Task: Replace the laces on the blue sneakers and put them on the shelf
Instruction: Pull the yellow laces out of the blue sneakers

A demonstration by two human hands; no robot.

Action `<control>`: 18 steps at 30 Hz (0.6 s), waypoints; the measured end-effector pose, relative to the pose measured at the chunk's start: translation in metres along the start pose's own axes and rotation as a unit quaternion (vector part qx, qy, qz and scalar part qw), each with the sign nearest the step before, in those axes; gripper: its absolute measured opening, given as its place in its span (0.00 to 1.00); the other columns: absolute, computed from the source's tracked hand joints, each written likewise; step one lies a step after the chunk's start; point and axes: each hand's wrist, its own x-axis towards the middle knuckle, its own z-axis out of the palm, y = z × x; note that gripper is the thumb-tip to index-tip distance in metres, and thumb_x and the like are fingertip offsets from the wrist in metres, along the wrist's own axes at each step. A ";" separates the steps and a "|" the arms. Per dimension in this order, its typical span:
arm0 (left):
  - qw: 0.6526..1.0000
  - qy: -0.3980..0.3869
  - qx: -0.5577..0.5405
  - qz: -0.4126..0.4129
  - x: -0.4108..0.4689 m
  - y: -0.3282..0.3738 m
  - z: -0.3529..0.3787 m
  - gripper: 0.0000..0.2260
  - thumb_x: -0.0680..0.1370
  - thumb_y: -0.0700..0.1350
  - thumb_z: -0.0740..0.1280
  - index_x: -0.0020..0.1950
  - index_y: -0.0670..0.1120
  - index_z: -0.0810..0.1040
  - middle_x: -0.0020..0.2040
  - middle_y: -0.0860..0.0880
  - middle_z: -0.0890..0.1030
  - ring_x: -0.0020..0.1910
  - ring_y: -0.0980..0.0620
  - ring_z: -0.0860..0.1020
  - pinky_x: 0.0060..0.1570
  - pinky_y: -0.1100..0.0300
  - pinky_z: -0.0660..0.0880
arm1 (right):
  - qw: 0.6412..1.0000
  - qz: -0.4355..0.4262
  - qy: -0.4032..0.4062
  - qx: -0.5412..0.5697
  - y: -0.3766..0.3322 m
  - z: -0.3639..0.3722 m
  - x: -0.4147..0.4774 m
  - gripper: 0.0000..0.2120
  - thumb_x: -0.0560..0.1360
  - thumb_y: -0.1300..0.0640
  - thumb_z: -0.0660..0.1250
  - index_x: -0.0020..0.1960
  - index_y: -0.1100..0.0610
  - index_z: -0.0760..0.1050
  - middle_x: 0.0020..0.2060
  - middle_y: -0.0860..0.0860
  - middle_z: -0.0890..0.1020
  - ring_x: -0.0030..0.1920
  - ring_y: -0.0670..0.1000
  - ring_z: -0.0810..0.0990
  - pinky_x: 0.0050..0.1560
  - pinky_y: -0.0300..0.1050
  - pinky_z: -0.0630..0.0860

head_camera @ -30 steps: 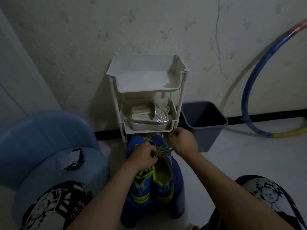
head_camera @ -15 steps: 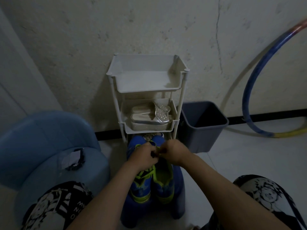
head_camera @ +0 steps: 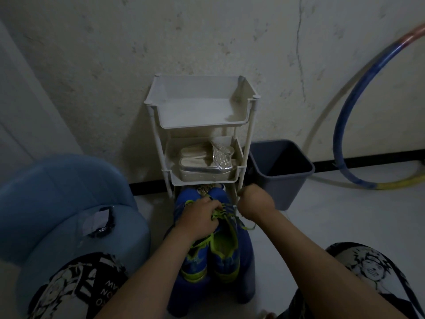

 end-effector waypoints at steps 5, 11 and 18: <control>0.996 0.041 0.075 0.018 -0.001 0.009 0.009 0.07 0.75 0.44 0.66 0.51 0.47 0.81 0.53 0.49 0.75 0.51 0.48 0.76 0.43 0.55 0.72 | 0.988 -0.113 -0.109 0.009 -0.016 0.011 -0.006 0.16 0.75 0.48 0.65 0.61 0.50 0.78 0.57 0.52 0.81 0.57 0.54 0.80 0.57 0.48 0.77; 0.994 0.105 0.037 -0.023 0.000 0.014 0.012 0.06 0.77 0.43 0.64 0.45 0.47 0.81 0.47 0.51 0.76 0.44 0.49 0.77 0.39 0.55 0.74 | 0.986 -0.087 -0.141 -0.023 -0.014 0.021 -0.005 0.15 0.71 0.47 0.69 0.55 0.52 0.78 0.50 0.50 0.82 0.51 0.52 0.81 0.53 0.48 0.80; 0.994 0.066 0.081 0.044 -0.001 0.011 0.011 0.09 0.75 0.43 0.63 0.49 0.51 0.82 0.48 0.52 0.75 0.45 0.50 0.76 0.37 0.55 0.70 | 0.986 -0.079 -0.146 -0.003 -0.012 0.021 -0.001 0.14 0.72 0.49 0.69 0.56 0.52 0.80 0.51 0.50 0.82 0.51 0.51 0.80 0.52 0.47 0.79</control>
